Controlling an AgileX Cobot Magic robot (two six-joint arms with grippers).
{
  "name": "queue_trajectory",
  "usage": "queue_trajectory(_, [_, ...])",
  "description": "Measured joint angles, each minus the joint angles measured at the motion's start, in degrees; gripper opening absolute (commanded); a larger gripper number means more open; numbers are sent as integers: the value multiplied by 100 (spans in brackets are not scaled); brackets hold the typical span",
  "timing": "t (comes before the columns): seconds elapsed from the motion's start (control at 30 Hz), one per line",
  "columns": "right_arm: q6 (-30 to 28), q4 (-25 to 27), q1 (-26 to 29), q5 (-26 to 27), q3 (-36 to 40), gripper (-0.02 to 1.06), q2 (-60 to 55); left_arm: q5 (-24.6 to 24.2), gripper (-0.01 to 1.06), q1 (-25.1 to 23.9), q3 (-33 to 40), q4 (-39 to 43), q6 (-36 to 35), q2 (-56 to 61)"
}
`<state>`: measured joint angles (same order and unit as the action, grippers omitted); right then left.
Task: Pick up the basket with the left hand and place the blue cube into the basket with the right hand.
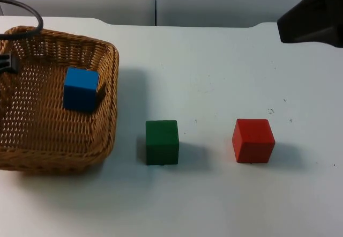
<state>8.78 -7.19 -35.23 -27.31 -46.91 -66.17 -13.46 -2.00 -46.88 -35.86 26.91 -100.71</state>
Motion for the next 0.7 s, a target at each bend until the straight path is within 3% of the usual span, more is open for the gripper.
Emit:
queue_trajectory(0.03, [0, 0, 0, 0, 0, 91, 0, 0, 46, 0, 0, 0, 0, 0])
queue_trajectory(0.13, [0, 0, 0, 0, 0, 91, 0, 0, 88, 0, 0, -11, -12, 0])
queue_trajectory(0.17, [0, 0, 0, 0, 0, 91, 0, 0, 88, 0, 0, -49, -11, 0])
queue_trajectory(0.2, [0, 0, 0, 0, 0, 91, 0, 0, 100, 0, 0, -59, -11, 0])
queue_trajectory(0.23, [0, 0, 0, 0, 0, 91, 0, 0, 105, 0, 0, -70, -11, 0])
queue_trajectory(0.7, [0, 0, 0, -22, 0, 91, 8, -45, 105, 0, 0, 1, -11, 262])
